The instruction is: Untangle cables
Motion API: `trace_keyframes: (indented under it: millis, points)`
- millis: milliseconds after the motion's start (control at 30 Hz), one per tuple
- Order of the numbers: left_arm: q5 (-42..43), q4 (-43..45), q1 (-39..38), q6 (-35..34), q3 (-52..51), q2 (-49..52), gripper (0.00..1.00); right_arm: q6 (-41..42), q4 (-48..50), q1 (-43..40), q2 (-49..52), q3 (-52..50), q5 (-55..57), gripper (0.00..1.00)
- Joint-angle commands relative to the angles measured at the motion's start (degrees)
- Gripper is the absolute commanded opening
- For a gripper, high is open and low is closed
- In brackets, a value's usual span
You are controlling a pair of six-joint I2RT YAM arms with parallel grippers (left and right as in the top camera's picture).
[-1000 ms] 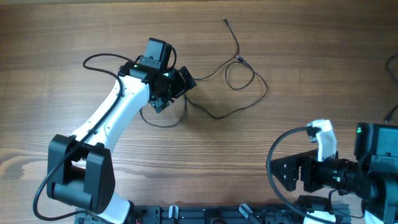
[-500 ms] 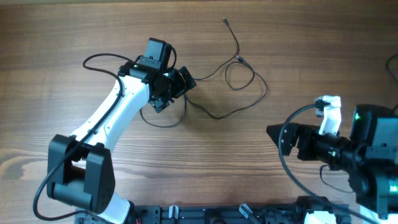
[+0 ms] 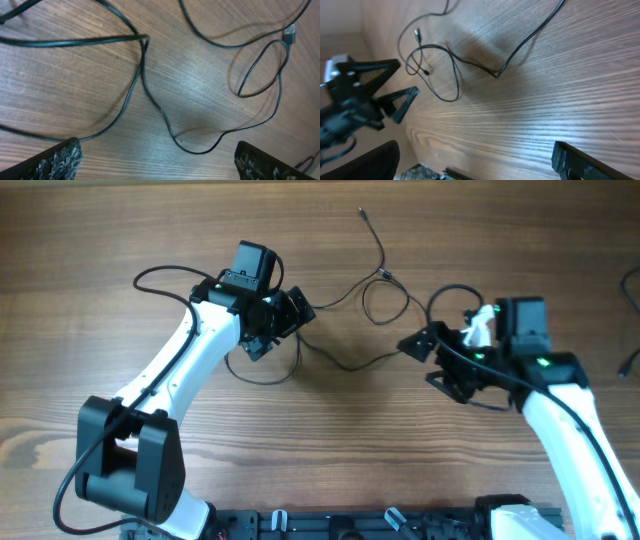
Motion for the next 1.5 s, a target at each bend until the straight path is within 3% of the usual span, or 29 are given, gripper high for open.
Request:
trace_keyframes:
  millis: [0, 133, 267, 500, 700, 900, 1167, 1367, 1467]
  points:
    - [-0.5, 0.0, -0.2, 0.7, -0.3, 0.3, 1.00, 6.7, 3.5, 3.6, 6.3, -0.3, 0.1, 0.99]
    - [-0.3, 0.3, -0.1, 0.4, -0.3, 0.3, 1.00, 8.3, 5.2, 9.9, 8.9, -0.3, 2.0, 0.91]
    - [-0.1, -2.1, 3.5, 10.0, -0.2, -3.5, 1.00, 10.6, 5.8, 17.6, 8.5, -0.3, 6.8, 0.95]
    - [-1.8, -10.3, 9.1, 20.1, -0.3, -22.6, 1.00, 12.1, 8.0, 25.4, 8.5, -0.3, 10.7, 0.95]
    - [-10.6, -17.4, 6.0, 20.4, -0.3, -40.1, 1.00, 9.8, 7.9, 26.9, 6.1, -0.3, 10.6, 0.95]
    - [-11.3, -20.6, 5.7, 20.4, -0.3, -52.3, 1.00, 8.7, 6.0, 27.3, -5.7, -0.3, 14.6, 0.98]
    - [-11.3, -24.2, 5.7, 20.4, -0.3, -52.9, 0.98, 11.9, -7.4, 27.3, -18.6, -0.3, 25.2, 1.00]
    - [-11.3, -24.2, 5.7, 20.4, -0.3, -52.9, 1.00, 12.1, -9.1, 27.3, -24.8, -0.4, 30.9, 1.00]
    - [-11.3, -24.2, 5.7, 20.4, -0.3, -52.9, 1.00, 16.0, -8.8, 27.3, -24.9, -2.3, 33.5, 1.00]
